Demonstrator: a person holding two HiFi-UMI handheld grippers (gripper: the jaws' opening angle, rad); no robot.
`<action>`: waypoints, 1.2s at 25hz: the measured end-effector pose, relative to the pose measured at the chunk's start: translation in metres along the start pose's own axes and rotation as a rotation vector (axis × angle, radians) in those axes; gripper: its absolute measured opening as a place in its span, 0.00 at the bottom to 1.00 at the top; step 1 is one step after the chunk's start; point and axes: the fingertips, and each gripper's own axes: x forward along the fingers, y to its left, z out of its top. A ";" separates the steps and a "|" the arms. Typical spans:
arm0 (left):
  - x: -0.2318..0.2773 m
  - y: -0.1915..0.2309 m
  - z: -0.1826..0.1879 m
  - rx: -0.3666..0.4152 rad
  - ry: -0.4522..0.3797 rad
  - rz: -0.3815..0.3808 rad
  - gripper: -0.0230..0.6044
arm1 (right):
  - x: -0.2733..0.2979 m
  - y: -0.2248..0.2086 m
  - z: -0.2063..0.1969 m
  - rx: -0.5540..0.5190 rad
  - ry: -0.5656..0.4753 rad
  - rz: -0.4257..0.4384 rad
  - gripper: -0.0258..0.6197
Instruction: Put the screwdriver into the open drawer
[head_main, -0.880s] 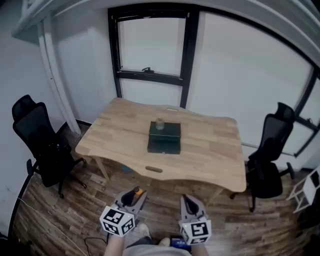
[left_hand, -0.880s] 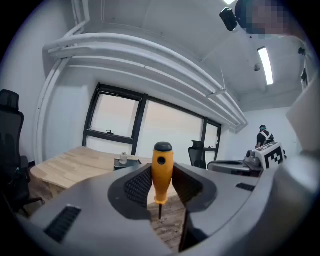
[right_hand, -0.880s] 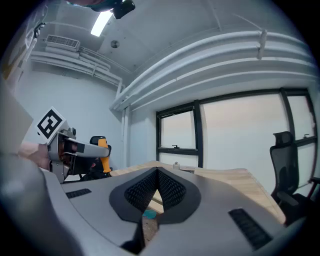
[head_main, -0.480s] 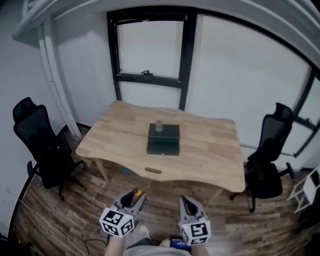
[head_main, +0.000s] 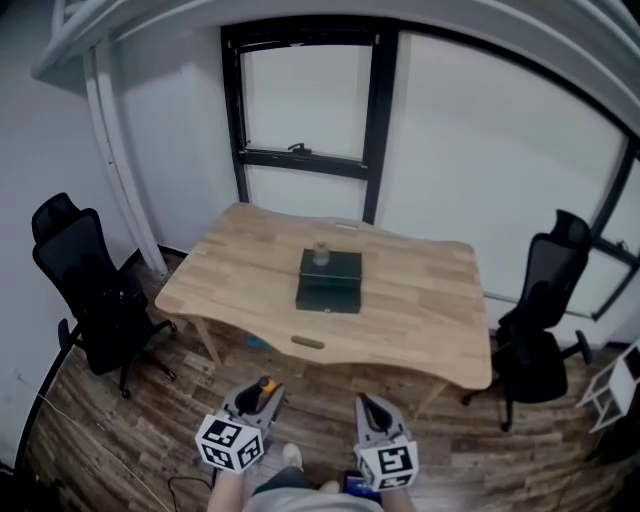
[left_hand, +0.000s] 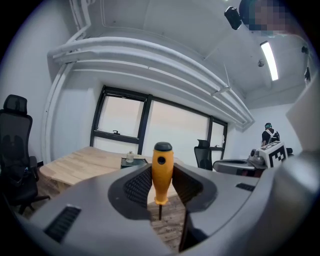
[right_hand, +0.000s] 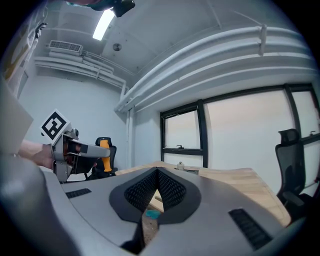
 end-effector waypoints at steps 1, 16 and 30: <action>0.002 0.001 0.000 -0.002 0.001 0.003 0.24 | 0.001 -0.004 0.000 0.003 -0.006 -0.004 0.04; 0.104 0.034 0.008 -0.046 0.007 -0.034 0.24 | 0.073 -0.075 -0.001 0.008 0.016 -0.054 0.04; 0.268 0.144 0.056 -0.057 0.049 -0.131 0.24 | 0.251 -0.143 0.034 0.013 0.061 -0.118 0.04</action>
